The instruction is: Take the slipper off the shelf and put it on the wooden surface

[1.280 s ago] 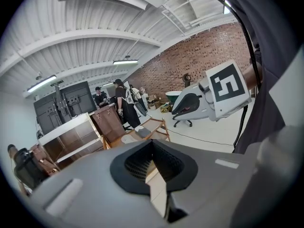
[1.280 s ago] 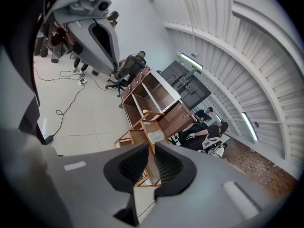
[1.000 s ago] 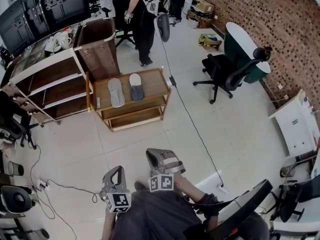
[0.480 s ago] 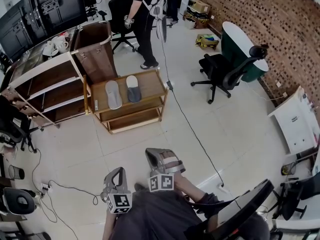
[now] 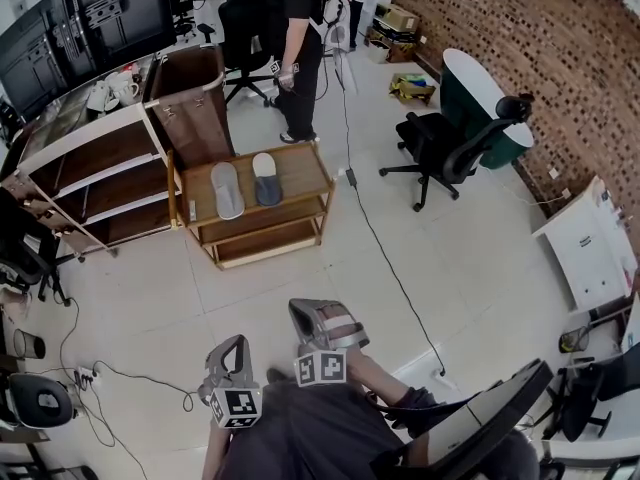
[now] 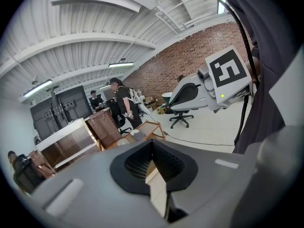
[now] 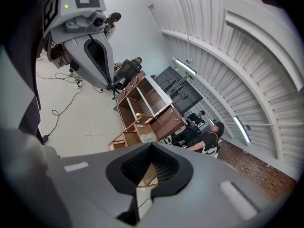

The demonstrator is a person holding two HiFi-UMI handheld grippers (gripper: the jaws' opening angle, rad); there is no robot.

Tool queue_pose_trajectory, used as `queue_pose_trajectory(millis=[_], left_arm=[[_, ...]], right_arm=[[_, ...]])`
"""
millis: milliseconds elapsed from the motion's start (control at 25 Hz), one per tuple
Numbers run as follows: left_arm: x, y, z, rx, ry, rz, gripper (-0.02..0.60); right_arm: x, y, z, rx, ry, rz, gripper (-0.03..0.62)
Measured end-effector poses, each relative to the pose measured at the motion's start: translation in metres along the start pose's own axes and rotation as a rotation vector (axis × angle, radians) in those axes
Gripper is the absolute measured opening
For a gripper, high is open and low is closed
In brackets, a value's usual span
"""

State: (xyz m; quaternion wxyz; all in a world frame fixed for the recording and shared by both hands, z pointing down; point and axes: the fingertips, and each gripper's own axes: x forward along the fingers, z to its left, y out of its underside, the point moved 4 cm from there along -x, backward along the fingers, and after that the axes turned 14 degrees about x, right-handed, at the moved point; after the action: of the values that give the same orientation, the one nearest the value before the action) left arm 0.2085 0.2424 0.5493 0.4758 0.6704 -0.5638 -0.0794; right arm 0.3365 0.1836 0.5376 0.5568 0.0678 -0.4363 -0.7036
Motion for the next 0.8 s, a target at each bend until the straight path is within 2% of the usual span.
queue_pose_trajectory(millis=[800], left_arm=[[-0.012, 0.011, 0.001, -0.004, -0.003, -0.017, 0.017]], right_arm=[[-0.004, -0.01, 0.017, -0.011, -0.014, 0.009, 0.002]])
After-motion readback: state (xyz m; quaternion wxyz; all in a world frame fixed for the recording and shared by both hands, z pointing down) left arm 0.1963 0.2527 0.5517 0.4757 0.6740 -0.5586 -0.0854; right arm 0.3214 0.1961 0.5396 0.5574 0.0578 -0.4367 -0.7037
